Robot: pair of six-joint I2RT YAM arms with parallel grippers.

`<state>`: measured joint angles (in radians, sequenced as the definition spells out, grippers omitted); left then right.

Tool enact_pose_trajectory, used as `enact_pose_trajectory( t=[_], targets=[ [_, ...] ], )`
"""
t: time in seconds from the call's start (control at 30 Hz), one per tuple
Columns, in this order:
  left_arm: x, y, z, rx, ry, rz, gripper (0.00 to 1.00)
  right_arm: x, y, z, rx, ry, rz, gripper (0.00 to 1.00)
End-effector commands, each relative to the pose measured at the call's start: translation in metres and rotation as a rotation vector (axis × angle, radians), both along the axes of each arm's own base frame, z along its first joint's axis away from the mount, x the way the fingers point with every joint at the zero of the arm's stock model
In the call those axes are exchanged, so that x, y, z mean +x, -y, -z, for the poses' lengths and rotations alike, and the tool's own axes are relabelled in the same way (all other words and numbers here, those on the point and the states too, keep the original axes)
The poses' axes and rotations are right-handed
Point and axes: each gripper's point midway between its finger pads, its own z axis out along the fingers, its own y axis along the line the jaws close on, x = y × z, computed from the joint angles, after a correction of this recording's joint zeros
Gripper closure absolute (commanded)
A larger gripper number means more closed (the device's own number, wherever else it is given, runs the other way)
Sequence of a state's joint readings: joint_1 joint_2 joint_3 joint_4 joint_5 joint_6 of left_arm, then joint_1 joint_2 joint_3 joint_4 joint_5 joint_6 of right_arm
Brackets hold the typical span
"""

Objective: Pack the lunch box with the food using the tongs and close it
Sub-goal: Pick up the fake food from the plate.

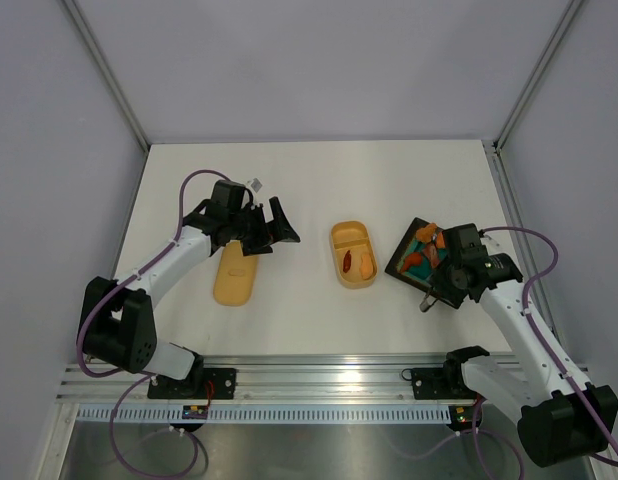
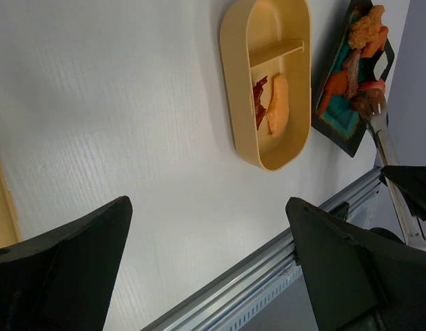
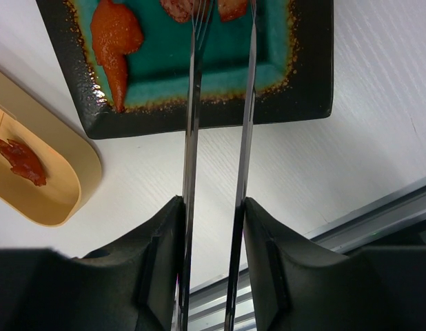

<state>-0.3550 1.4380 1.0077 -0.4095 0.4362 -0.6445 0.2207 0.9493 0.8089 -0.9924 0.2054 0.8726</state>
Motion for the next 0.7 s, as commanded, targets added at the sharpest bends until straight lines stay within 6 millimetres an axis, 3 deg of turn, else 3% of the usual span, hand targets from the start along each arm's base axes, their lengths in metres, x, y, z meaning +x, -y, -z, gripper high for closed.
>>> enact_pose_trajectory(
  t=[0.0, 0.3, 0.67],
  targets=[
    [0.013, 0.004, -0.017, -0.025, 0.063, 0.008, 0.01, 0.008, 0.003, -0.012, -0.001, 0.052, 0.032, 0.55],
    [0.013, 0.004, -0.015, -0.023, 0.058, 0.006, 0.01, 0.008, 0.001, -0.021, 0.002, 0.067, -0.013, 0.66],
    [0.013, 0.005, -0.016, -0.026, 0.060, 0.004, 0.01, 0.015, -0.010, -0.054, 0.027, 0.137, -0.124, 0.69]
  ],
)
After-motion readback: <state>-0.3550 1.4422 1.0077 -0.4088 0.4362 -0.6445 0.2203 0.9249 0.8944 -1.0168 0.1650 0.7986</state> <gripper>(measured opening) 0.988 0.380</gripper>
